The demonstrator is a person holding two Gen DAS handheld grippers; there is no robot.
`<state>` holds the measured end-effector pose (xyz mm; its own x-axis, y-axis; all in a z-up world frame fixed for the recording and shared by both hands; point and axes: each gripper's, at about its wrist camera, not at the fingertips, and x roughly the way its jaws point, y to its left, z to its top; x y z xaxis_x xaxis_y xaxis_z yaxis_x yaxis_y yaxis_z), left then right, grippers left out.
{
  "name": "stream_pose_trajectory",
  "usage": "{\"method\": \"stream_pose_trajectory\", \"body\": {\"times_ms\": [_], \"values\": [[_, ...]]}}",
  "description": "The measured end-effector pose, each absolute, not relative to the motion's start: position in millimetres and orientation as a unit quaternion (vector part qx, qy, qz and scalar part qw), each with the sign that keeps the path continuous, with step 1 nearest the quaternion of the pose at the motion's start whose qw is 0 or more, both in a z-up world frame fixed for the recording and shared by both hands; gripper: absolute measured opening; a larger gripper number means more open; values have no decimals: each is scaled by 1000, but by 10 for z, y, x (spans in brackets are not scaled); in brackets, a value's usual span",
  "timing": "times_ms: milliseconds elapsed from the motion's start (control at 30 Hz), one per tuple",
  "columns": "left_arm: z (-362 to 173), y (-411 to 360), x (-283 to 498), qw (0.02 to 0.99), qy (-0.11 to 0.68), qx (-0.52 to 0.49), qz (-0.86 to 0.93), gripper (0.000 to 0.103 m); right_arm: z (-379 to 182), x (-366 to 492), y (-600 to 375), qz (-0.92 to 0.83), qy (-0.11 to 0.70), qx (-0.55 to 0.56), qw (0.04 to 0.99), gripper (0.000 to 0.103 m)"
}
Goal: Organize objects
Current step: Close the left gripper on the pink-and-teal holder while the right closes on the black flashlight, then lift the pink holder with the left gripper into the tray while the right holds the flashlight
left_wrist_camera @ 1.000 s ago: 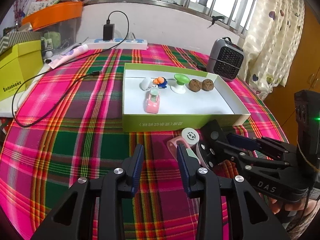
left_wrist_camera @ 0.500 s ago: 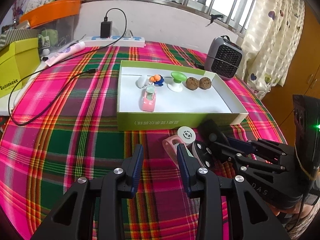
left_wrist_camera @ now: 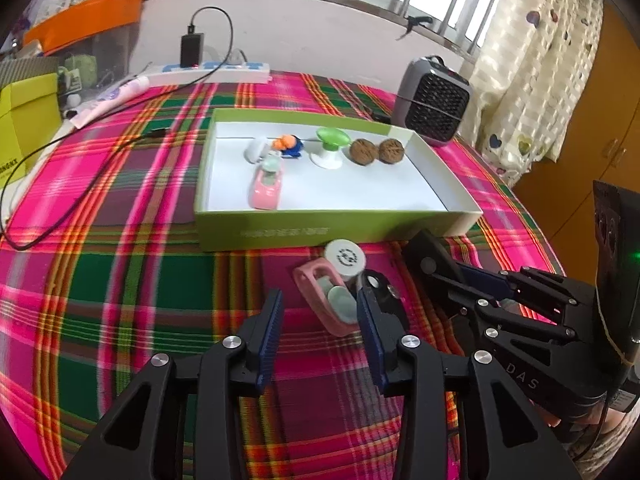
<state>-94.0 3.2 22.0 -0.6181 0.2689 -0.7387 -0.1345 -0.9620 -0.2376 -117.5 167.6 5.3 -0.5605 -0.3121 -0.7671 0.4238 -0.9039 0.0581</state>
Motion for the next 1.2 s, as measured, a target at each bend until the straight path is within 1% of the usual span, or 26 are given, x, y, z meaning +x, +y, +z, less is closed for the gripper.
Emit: {"method": "stream_pose_trajectory", "body": {"times_ms": [233,467,1000,1133,1200], "values": [[155,122,-962,102,-59,-436,892,37,35,-1173,1703,-880,61,422,208,25],[165,38,-983,88,-62,-435,894,37,38,-1170,1703,-879,60,421,213,25],[139,35,-1113,70,-39,-435,897,37,17,-1220,1704,-877,65,426,213,25],[129,67,-1113,67,-24,-429,900,35,18,-1234,1703,-876,63,426,215,25],[127,70,-1113,65,-21,-428,901,33,18,-1240,1702,-876,63,426,215,25]]}}
